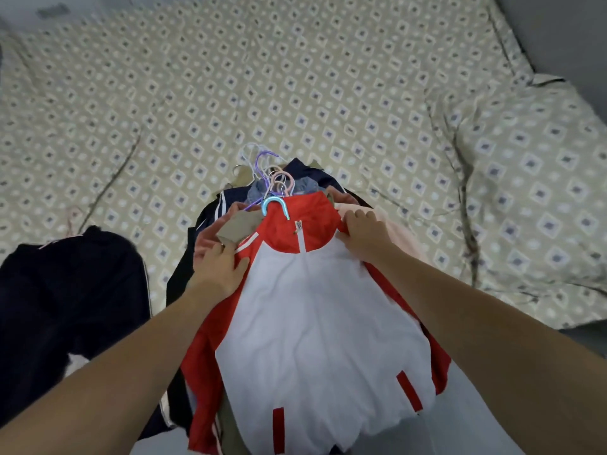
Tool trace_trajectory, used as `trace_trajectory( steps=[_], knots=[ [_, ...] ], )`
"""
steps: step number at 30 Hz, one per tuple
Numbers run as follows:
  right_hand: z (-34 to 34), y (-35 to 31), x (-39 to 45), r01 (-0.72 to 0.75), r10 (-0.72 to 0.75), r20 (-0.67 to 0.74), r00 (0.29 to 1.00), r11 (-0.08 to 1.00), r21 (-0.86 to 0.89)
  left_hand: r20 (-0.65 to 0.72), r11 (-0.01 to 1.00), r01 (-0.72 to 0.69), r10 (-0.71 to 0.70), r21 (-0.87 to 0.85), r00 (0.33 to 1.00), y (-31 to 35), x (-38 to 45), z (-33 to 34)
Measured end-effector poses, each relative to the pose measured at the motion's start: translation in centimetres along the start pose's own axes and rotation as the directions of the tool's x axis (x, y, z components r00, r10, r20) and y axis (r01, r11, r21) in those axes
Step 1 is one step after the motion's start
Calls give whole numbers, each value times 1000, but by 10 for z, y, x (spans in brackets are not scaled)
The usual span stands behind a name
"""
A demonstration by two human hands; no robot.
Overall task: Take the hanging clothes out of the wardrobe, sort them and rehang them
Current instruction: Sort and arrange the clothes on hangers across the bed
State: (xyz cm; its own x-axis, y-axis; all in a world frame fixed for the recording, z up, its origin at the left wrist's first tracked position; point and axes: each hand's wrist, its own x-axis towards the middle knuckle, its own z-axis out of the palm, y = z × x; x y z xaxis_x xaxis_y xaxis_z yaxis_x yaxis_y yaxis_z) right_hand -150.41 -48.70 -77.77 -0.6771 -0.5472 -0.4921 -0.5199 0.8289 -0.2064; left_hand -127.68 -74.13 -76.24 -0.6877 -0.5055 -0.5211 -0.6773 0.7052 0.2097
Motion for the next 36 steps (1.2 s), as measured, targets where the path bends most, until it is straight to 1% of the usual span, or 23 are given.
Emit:
trace_trajectory(
  steps=[2,4,6,9,12,14,16,19,22,25,30,33,35,36],
  knots=[
    [-1,2,1,17,-19,22,1000,996,82,4,1000,17,-17,-5,1000,3,2,1],
    [-5,5,-7,68,-67,-16,998,980,187,-29,999,-7,6,-38,1000,9,-4,-4],
    [-12,9,-22,115,-100,-77,992,968,224,-75,994,-65,58,-92,995,13,-19,-9],
    [-29,8,-53,119,-88,-131,988,959,256,-161,981,-145,124,-126,979,16,-51,-20],
    [-48,0,-89,132,-77,-205,976,953,273,-252,971,-185,143,-153,957,21,-81,-38],
    [-62,-7,-113,142,-63,-265,962,947,289,-298,960,-245,196,-137,934,22,-99,-51],
    [-77,-12,-138,136,-49,-291,956,948,289,-341,940,-311,251,-136,906,24,-120,-65],
    [-93,-18,-184,137,-32,-352,935,951,278,-397,918,-367,285,-148,872,22,-159,-81],
    [-105,-24,-243,148,-26,-429,903,956,254,-423,878,-439,330,-192,844,20,-211,-94],
    [-114,-27,-307,148,-5,-475,880,953,265,-435,828,-520,396,-210,808,21,-266,-99],
    [-122,-28,-408,167,22,-537,843,939,301,-415,796,-561,442,-228,795,24,-339,-104],
    [-129,-22,-457,171,27,-566,824,940,294,-422,763,-619,507,-187,752,30,-372,-110],
    [-135,-16,-485,171,38,-571,820,936,307,-470,737,-656,526,-163,708,42,-390,-115],
    [-140,-13,-498,174,44,-567,822,930,325,-504,720,-679,538,-144,676,49,-399,-119]
  ],
)
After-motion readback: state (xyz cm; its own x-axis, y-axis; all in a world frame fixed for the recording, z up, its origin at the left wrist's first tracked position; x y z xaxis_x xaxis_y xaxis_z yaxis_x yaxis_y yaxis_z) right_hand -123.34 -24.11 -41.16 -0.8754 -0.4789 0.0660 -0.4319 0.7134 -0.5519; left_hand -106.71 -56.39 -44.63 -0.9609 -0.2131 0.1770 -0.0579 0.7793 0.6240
